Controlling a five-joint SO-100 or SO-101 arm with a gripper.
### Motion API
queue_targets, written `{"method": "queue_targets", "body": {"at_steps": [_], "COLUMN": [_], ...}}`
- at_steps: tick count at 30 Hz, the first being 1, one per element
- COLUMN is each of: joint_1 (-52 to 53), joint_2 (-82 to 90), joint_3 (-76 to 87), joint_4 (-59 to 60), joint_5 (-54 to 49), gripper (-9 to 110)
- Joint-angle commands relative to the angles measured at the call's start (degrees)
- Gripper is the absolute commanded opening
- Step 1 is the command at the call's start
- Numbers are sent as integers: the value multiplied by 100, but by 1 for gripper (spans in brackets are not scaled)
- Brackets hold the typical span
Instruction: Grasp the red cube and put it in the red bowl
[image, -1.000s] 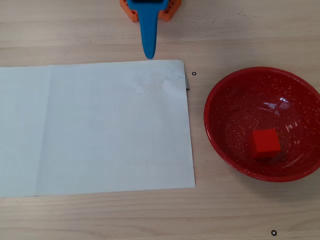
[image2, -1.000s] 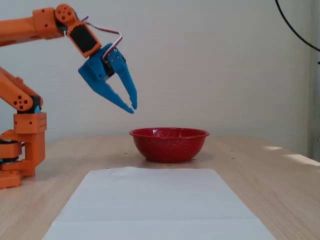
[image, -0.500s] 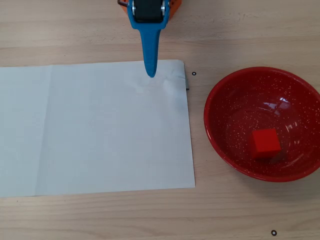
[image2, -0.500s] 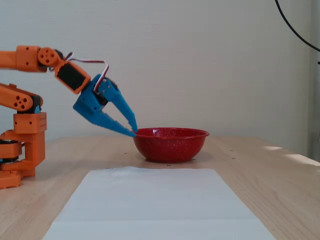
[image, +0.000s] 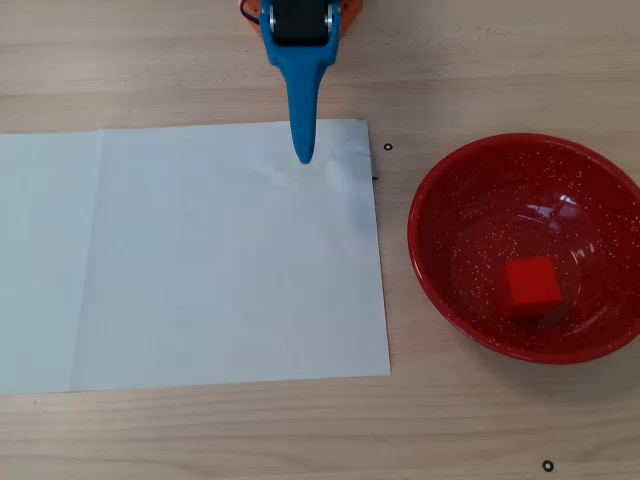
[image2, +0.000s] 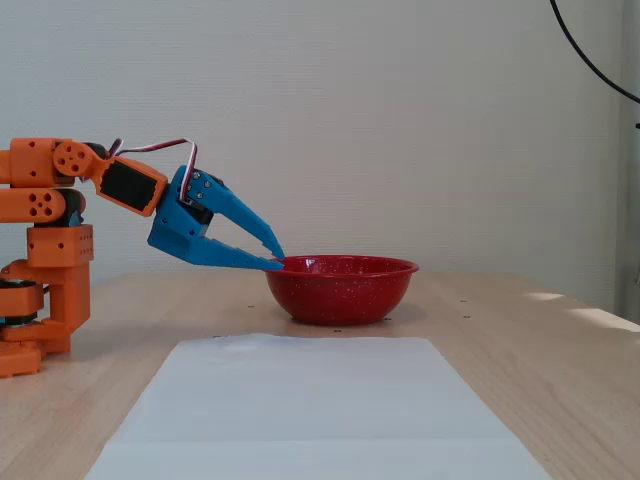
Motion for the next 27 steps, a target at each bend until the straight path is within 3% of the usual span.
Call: {"method": "queue_targets", "body": {"at_steps": [1, 14, 27], "joint_1": [-114, -325, -308], "joint_2": [255, 729, 729], "joint_3": [88, 88, 88], "joint_4": [448, 2593, 2654], "joint_5": [-44, -756, -844], "gripper": [0, 0, 0]}}
